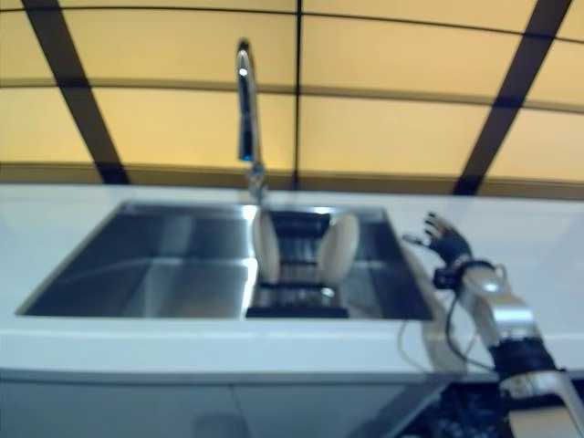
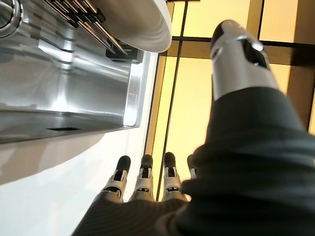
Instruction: Take plates into dishwasher
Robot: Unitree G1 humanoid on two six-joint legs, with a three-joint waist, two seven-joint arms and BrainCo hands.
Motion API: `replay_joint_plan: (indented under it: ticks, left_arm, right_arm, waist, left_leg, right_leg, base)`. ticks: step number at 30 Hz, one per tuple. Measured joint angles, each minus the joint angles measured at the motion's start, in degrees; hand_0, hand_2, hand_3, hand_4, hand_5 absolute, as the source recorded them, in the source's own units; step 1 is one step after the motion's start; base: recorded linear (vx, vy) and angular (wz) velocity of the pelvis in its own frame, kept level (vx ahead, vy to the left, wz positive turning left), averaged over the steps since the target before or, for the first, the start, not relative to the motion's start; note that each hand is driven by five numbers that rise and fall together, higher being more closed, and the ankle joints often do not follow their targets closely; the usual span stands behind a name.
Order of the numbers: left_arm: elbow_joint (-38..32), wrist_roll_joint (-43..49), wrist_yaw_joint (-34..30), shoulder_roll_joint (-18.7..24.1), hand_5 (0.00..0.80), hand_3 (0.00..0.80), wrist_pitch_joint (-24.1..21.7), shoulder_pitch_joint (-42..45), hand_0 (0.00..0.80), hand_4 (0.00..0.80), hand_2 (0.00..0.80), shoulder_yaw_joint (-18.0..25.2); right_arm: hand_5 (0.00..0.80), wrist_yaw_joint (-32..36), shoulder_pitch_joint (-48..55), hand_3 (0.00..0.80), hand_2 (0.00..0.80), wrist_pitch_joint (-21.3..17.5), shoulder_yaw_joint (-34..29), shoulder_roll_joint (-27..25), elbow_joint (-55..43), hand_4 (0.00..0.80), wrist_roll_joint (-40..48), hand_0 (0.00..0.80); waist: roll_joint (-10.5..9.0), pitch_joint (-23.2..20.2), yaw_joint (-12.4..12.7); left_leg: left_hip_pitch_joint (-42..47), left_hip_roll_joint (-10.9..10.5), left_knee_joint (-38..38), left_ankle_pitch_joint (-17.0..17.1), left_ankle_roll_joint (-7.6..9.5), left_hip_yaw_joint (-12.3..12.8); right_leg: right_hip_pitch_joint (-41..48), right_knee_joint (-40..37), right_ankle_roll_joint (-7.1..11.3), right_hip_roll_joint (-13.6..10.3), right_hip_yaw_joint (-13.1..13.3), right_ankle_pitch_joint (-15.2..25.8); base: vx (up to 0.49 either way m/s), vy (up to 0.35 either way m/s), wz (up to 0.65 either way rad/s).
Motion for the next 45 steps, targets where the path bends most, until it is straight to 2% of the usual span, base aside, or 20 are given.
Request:
replay_joint_plan:
  ticks: [4, 14, 19, 26, 31, 37, 45]
  left_arm:
    - [0.17, 0.0, -0.24, 0.43, 0.0, 0.0, 0.03, 0.15, 0.0, 0.0, 0.0, -0.03]
    - [-0.05, -0.04, -0.26, 0.46, 0.0, 0.0, 1.13, 0.98, 0.0, 0.0, 0.0, -0.57]
    - [-0.51, -0.61, -0.24, 0.46, 0.0, 0.0, 1.75, 0.69, 0.0, 0.0, 0.0, -0.56]
    - [-0.5, -0.65, -0.24, 0.46, 0.0, 0.0, 2.51, 0.51, 0.0, 0.0, 0.0, -0.58]
    - [-0.51, -0.76, -0.22, 0.44, 0.0, 0.0, 3.12, 0.21, 0.0, 0.0, 0.0, -1.72]
    - [-0.94, -2.87, -0.21, 0.18, 0.0, 0.0, 4.06, -0.83, 0.0, 0.0, 0.0, -1.85]
    - [-1.14, -4.56, -0.23, -0.11, 0.0, 0.0, 5.87, -1.46, 0.0, 0.0, 0.0, -2.77]
  right_arm:
    - [0.0, 1.08, -1.93, 0.0, 0.0, 2.52, 2.39, 0.0, 1.22, 0.0, -1.83, 0.0]
    - [0.0, 2.87, -3.62, 0.0, 0.0, 8.67, 6.38, 0.17, 4.28, 0.0, -2.27, 0.0]
    - [0.0, 3.79, -3.72, 0.0, 0.0, 10.94, 6.66, 0.22, 4.5, 0.0, -2.19, 0.0]
    - [0.0, 4.9, -4.72, 0.0, 0.0, 16.9, 6.79, 0.47, 7.73, 0.0, -1.49, 0.0]
    - [0.0, 2.9, -7.07, 0.0, 0.0, 18.99, 7.88, 1.2, 9.21, 0.0, 1.5, 0.0]
    - [0.0, -2.43, -7.75, 0.0, 0.0, 19.6, 8.1, 5.78, 9.12, 0.0, 7.88, 0.0]
    - [0.0, -4.11, -8.71, 0.0, 0.0, 20.15, 8.82, 8.84, 9.13, 0.0, 8.49, 0.0]
  waist:
    - [-0.53, -0.45, 0.18]
    - [-0.55, -0.54, 0.13]
    - [-0.54, -0.53, 0.14]
    - [-0.41, -0.44, 0.2]
    - [-0.03, -0.2, 0.11]
    - [0.72, 0.28, 0.12]
    - [1.24, 0.55, 0.39]
  left_leg:
    - [0.12, -0.3, -0.05, -0.07, 0.13, -0.19]
    - [-0.09, -0.23, -0.22, -0.18, 0.42, -0.28]
    - [-0.09, -0.38, -0.09, -0.15, 0.35, -0.29]
    - [-0.06, -0.3, -0.22, -0.18, 0.41, -0.33]
    - [-0.05, -0.28, -0.2, -0.17, 0.41, -0.29]
    - [0.0, -0.29, -0.2, -0.18, 0.4, -0.25]
    - [0.1, -0.33, -0.05, -0.17, 0.41, -0.3]
  right_leg:
    - [0.41, -0.17, 0.57, -0.48, -0.5, -0.4]
    - [0.2, -0.22, 0.56, -0.67, -0.85, -0.39]
    - [0.23, -0.22, 0.57, -0.68, -0.88, -0.4]
    - [0.28, -0.23, 0.57, -0.64, -0.93, -0.39]
    - [0.24, -0.24, 0.57, -0.58, -0.87, -0.39]
    - [0.28, -0.25, 0.56, -0.54, -0.83, -0.38]
    - [0.44, -0.25, 0.55, -0.57, -0.84, -0.38]
  base:
    - [0.037, -0.003, 0.07]
    - [0.0, 0.0, 0.0]
    - [0.0, 0.0, 0.0]
    - [0.0, 0.0, 0.0]
    - [0.0, 0.007, 0.0]
    - [0.014, 0.028, 0.0]
    - [0.007, 0.023, 0.0]
